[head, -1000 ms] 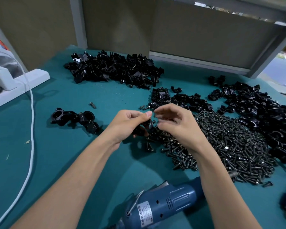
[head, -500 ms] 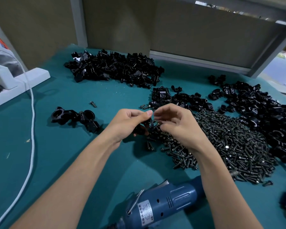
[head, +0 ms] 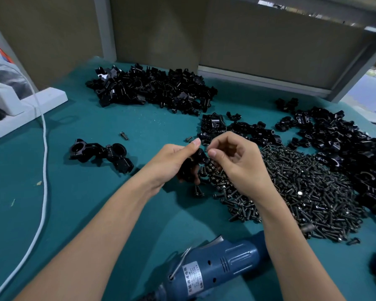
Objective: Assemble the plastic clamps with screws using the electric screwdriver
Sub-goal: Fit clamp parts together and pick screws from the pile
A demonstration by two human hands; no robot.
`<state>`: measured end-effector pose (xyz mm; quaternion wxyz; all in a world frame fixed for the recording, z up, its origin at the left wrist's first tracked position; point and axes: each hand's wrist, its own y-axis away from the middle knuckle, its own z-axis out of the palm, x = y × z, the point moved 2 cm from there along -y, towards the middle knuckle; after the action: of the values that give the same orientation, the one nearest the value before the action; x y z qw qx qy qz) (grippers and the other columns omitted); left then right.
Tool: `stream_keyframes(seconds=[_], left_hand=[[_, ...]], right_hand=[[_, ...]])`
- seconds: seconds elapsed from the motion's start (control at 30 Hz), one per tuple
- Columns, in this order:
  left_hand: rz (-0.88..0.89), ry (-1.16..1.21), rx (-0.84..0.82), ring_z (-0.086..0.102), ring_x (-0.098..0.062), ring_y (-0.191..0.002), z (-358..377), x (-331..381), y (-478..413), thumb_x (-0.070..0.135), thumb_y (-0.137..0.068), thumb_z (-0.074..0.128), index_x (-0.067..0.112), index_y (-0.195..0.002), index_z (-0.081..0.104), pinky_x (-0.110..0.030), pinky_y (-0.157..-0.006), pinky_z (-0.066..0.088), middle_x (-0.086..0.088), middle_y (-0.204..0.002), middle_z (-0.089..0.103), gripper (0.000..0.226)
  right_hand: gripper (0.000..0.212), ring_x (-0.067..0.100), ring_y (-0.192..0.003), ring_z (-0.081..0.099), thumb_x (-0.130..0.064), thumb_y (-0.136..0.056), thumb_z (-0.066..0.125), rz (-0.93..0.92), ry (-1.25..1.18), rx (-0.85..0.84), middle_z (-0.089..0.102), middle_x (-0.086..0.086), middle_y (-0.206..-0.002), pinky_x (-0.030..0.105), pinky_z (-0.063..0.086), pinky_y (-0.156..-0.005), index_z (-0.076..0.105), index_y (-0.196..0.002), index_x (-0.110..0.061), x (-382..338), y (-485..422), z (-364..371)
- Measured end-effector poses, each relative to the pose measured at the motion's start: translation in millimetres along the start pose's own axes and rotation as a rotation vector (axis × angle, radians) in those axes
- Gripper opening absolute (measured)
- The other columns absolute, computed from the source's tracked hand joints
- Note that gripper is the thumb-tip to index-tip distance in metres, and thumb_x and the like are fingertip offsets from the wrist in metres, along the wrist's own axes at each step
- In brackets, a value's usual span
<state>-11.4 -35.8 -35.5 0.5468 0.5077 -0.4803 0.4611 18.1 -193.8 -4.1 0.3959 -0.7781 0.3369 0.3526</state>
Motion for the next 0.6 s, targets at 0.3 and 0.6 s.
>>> stream_keyframes(seconds=[0.3,0.6], left_hand=[[-0.045,0.039,-0.248,0.061,-0.026,-0.056,14,-5,5,0.041,-0.107,0.029,0.013,-0.070,0.075,-0.020,-0.043,0.037,-0.014,-0.062,0.066,0.065],[0.171,-0.067,0.053,0.074,-0.017,-0.074,22,-6,-3,0.074,-0.078,0.055,0.038,-0.100,0.059,-0.019,-0.052,0.047,0.012,-0.112,0.065,0.042]], right_hand=[[0.011,0.004,-0.076,0.052,-0.005,-0.096,0.056,-0.131,-0.023,0.081,0.056,-0.011,-0.083,0.019,0.041,-0.070,0.056,-0.094,-0.016,-3,-2,-1],[0.017,-0.001,-0.070,0.057,-0.013,-0.094,0.062,0.054,-0.010,0.195,0.063,-0.014,-0.075,0.020,0.045,-0.068,0.061,-0.083,-0.026,9,-4,-2]])
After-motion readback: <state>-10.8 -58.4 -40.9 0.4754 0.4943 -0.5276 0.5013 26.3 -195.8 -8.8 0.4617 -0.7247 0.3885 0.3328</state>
